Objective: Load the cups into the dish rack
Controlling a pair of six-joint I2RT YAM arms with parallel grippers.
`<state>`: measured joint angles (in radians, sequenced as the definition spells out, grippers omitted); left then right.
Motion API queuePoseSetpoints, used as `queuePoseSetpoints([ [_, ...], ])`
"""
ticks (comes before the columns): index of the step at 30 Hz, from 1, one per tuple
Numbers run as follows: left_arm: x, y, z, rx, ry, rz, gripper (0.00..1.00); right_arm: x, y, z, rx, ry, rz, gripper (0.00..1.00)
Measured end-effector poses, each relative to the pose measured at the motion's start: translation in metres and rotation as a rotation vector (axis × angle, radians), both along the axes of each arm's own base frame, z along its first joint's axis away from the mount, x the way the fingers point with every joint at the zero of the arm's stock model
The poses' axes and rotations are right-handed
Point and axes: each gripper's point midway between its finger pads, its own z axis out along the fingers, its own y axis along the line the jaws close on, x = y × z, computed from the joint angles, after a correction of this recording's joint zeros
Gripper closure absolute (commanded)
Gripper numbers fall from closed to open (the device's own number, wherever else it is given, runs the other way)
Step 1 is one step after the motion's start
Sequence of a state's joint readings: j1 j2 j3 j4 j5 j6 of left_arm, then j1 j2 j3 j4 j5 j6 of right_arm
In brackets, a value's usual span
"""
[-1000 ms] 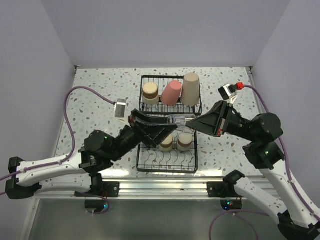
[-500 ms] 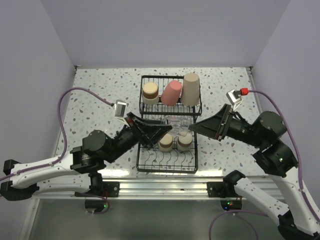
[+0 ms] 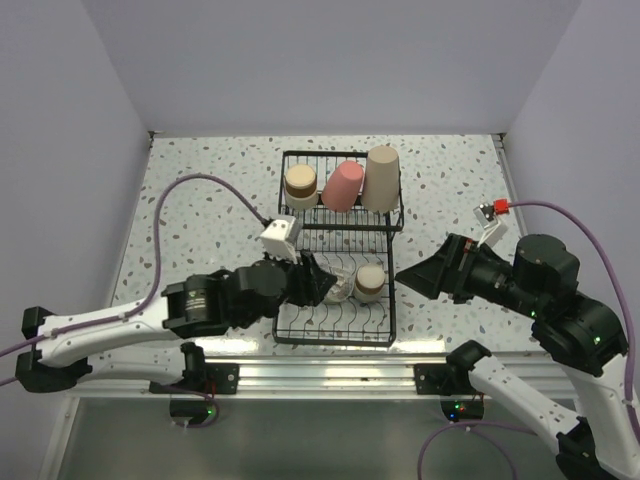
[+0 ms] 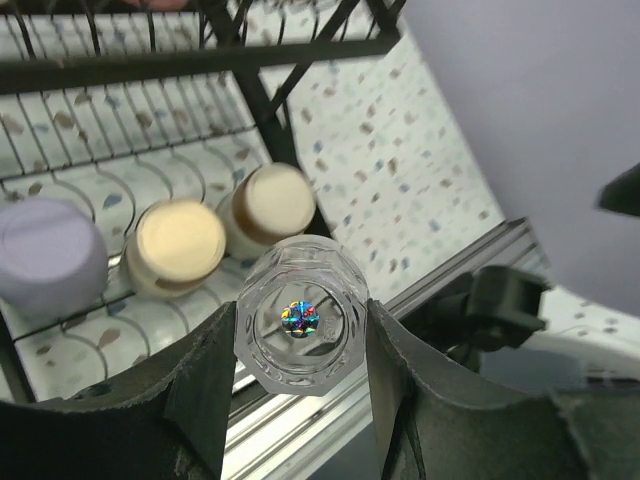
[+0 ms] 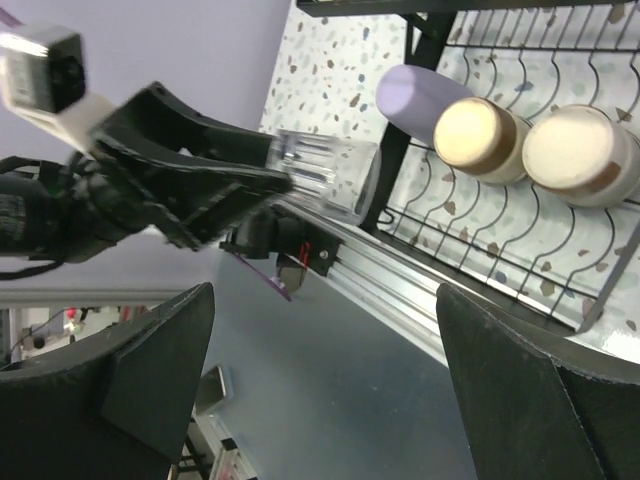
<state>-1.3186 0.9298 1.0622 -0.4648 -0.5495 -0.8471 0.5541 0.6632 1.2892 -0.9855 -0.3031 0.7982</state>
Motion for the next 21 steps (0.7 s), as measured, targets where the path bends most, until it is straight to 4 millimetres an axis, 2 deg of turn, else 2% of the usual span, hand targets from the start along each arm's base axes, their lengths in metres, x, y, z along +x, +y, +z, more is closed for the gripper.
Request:
queuePoseSetpoints([
  [4, -0.006, -0.011, -0.066, 0.215, 0.069, -0.019, 1.0, -0.002, -0.006, -0.012, -0.027, 0.02, -0.02, 0.05],
  [6, -0.01, -0.012, -0.085, 0.28, 0.087, -0.03, 1.0, -0.004, -0.008, -0.016, -0.039, 0.03, -0.025, 0.05],
  [15, -0.018, -0.02, -0.12, 0.417, 0.096, -0.049, 1.0, -0.007, -0.016, -0.027, -0.08, 0.053, -0.044, 0.05],
  [21, -0.025, -0.016, -0.138, 0.471, 0.091, -0.05, 1.0, -0.007, -0.017, -0.033, -0.093, 0.064, -0.044, 0.05],
])
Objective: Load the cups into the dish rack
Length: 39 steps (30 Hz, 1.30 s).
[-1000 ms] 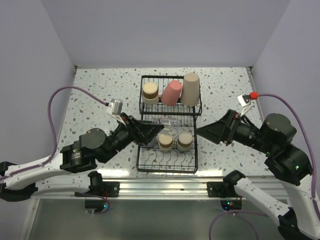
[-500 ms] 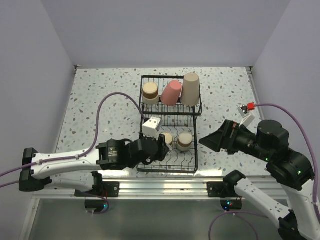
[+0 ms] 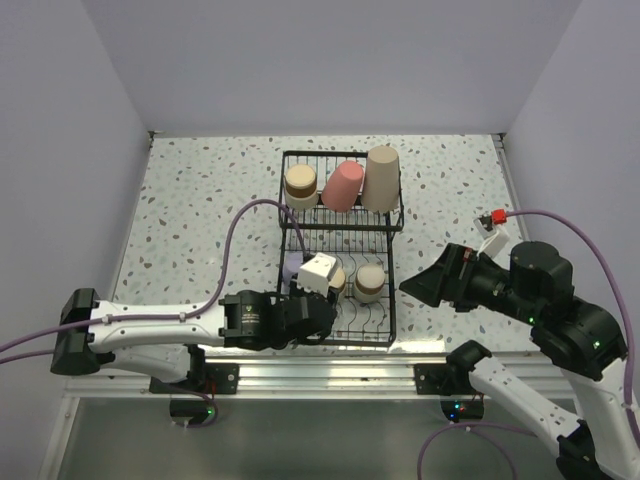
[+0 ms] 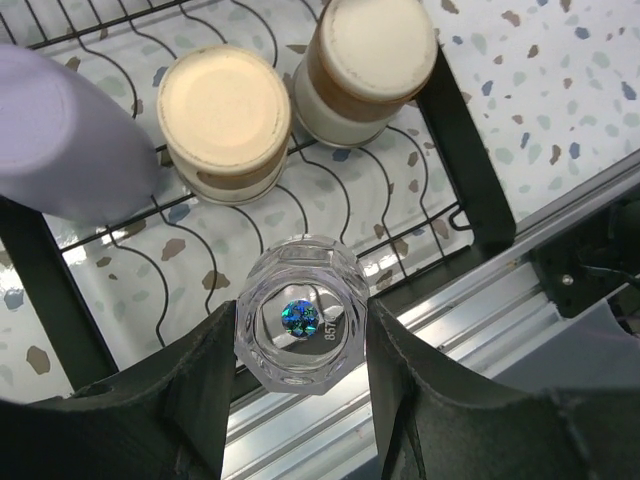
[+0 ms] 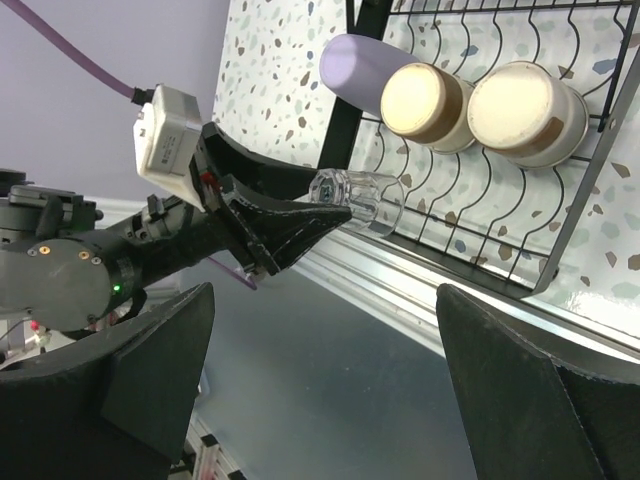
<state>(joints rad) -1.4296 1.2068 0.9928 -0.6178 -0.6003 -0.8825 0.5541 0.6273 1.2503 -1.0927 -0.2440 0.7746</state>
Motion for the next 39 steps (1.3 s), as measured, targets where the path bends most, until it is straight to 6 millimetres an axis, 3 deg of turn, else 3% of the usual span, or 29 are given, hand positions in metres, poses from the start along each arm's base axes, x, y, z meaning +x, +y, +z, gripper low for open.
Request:
queuePoseSetpoints([
  [8, 0.005, 0.026, -0.036, 0.057, 0.0, 0.088, 1.0, 0.001, 0.0, -0.004, -0.007, 0.01, 0.001, 0.05],
  [22, 0.006, 0.052, -0.069, 0.089, 0.016, 0.177, 1.0, 0.002, 0.003, -0.02, -0.021, 0.048, 0.007, 0.05],
  [25, 0.005, 0.057, -0.077, 0.104, 0.024, 0.188, 0.96, 0.003, 0.004, -0.024, -0.025, 0.056, 0.009, 0.05],
  [28, 0.007, 0.058, -0.079, 0.104, 0.025, 0.199, 0.89, 0.004, 0.005, -0.028, -0.03, 0.064, 0.009, 0.05],
  [30, 0.008, 0.057, -0.079, 0.101, 0.025, 0.203, 0.78, 0.004, 0.005, -0.029, -0.032, 0.067, 0.009, 0.05],
  [34, 0.01, 0.057, -0.079, 0.099, 0.021, 0.211, 0.54, 0.005, 0.005, -0.03, -0.032, 0.068, 0.009, 0.05],
  [35, 0.01, 0.057, -0.079, 0.099, 0.021, 0.211, 0.44, 0.005, 0.006, -0.031, -0.032, 0.067, 0.009, 0.05],
  [39, 0.009, 0.059, -0.082, 0.116, 0.021, 0.209, 0.23, 0.006, 0.006, -0.033, -0.032, 0.069, 0.009, 0.05],
])
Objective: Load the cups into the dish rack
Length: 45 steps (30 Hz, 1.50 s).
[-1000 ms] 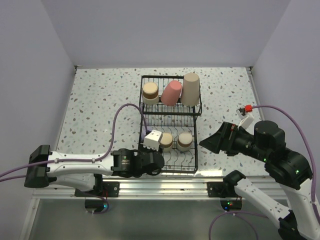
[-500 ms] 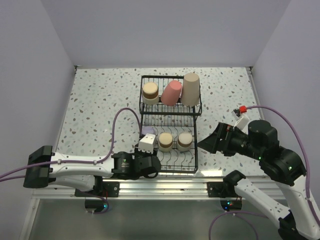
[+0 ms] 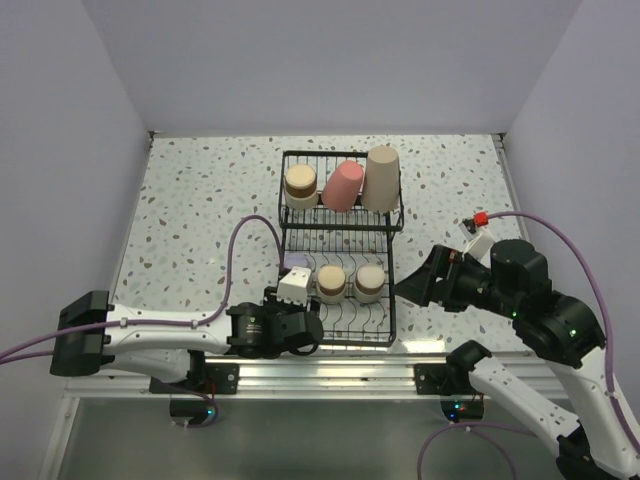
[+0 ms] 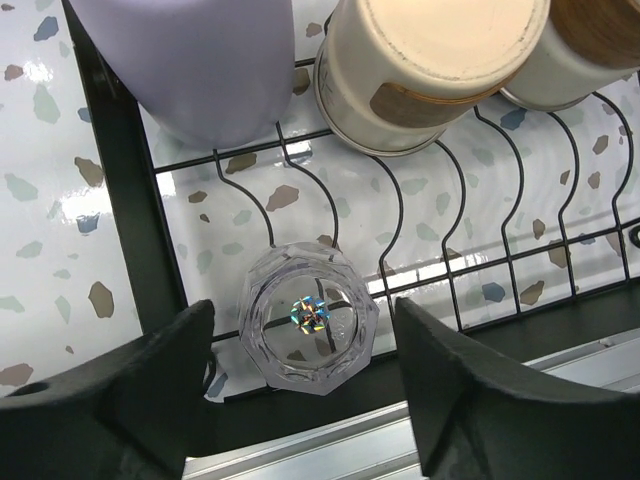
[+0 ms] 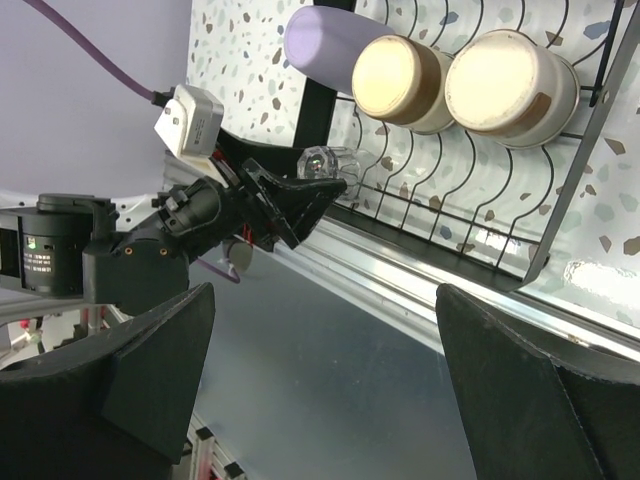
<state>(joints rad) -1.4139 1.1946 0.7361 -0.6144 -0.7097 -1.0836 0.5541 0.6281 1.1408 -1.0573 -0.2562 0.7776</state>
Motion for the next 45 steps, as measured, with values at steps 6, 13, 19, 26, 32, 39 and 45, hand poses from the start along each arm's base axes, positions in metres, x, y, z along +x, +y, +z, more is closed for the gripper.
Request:
queuePoseSetpoints([
  [6, 0.0, 0.002, -0.002, 0.016, 0.001, -0.002, 0.09, 0.001, 0.0, -0.005, -0.006, 0.009, 0.0, 0.05],
  [13, 0.001, -0.003, 0.013, -0.005, -0.006, -0.002, 0.06, 0.002, 0.001, -0.007, -0.007, 0.011, 0.0, 0.05],
  [19, 0.006, -0.005, 0.056, -0.098, -0.05, 0.009, 0.05, 0.003, 0.002, -0.008, -0.007, 0.011, 0.0, 0.05],
  [26, 0.015, 0.007, 0.114, -0.19, -0.127, 0.048, 0.02, 0.003, 0.001, -0.008, -0.016, 0.001, 0.002, 0.05],
  [32, 0.024, 0.019, 0.154, -0.21, -0.189, 0.085, 0.0, 0.005, -0.005, 0.005, -0.028, -0.051, -0.01, 0.03],
  [39, 0.032, 0.033, 0.183, -0.199, -0.244, 0.12, 0.0, 0.002, -0.022, 0.037, -0.019, -0.164, -0.066, 0.02],
  [45, 0.037, 0.043, 0.217, -0.242, -0.296, 0.144, 0.0, -0.008, -0.04, 0.07, 0.019, -0.273, -0.12, 0.02],
])
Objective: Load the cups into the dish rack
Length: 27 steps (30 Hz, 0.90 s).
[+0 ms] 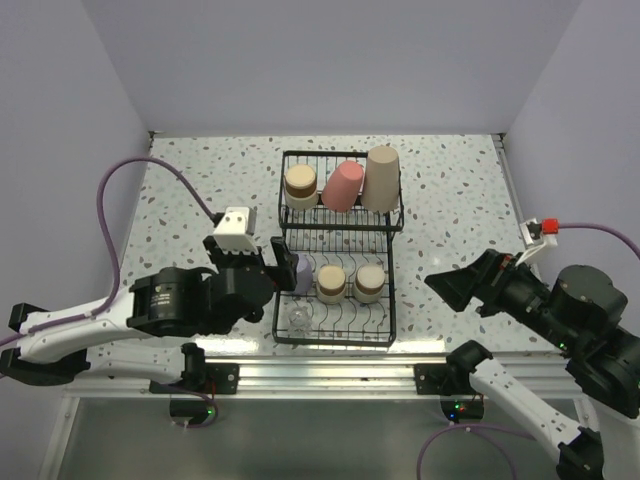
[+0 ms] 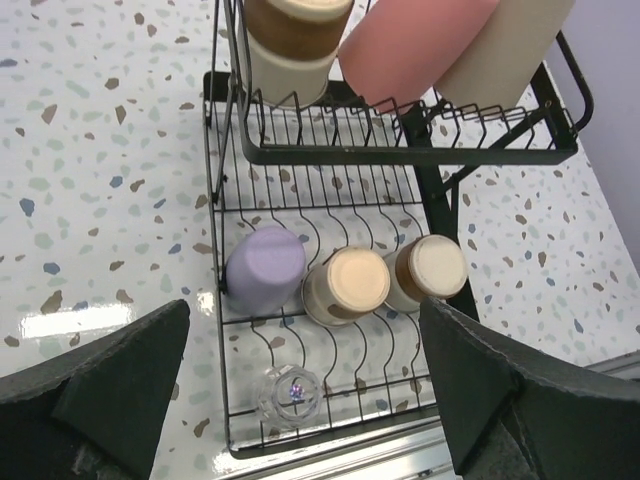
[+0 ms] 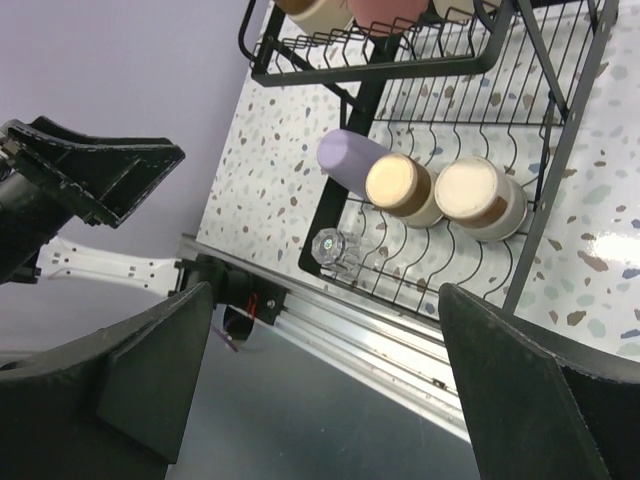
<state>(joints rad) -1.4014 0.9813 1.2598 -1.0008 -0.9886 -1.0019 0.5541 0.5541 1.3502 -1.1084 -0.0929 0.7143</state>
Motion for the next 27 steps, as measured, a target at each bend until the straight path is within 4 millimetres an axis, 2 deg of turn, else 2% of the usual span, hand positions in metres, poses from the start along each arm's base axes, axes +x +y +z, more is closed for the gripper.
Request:
queuePoseSetpoints([
  [13, 0.019, 0.027, 0.072, 0.043, -0.061, 0.12, 0.0, -0.014, -0.015, 0.027, -0.027, -0.103, 0.007, 0.02],
  [20, 0.042, 0.047, 0.106, 0.052, -0.084, 0.223, 0.0, -0.026, -0.012, 0.029, -0.05, -0.127, 0.082, 0.02],
  [25, 0.052, 0.052, 0.136, 0.039, -0.116, 0.253, 0.0, -0.033, -0.012, 0.025, -0.063, -0.118, 0.122, 0.02],
  [27, 0.057, 0.051, 0.142, 0.055, -0.124, 0.26, 0.0, -0.035, -0.012, 0.025, -0.068, -0.119, 0.137, 0.02],
])
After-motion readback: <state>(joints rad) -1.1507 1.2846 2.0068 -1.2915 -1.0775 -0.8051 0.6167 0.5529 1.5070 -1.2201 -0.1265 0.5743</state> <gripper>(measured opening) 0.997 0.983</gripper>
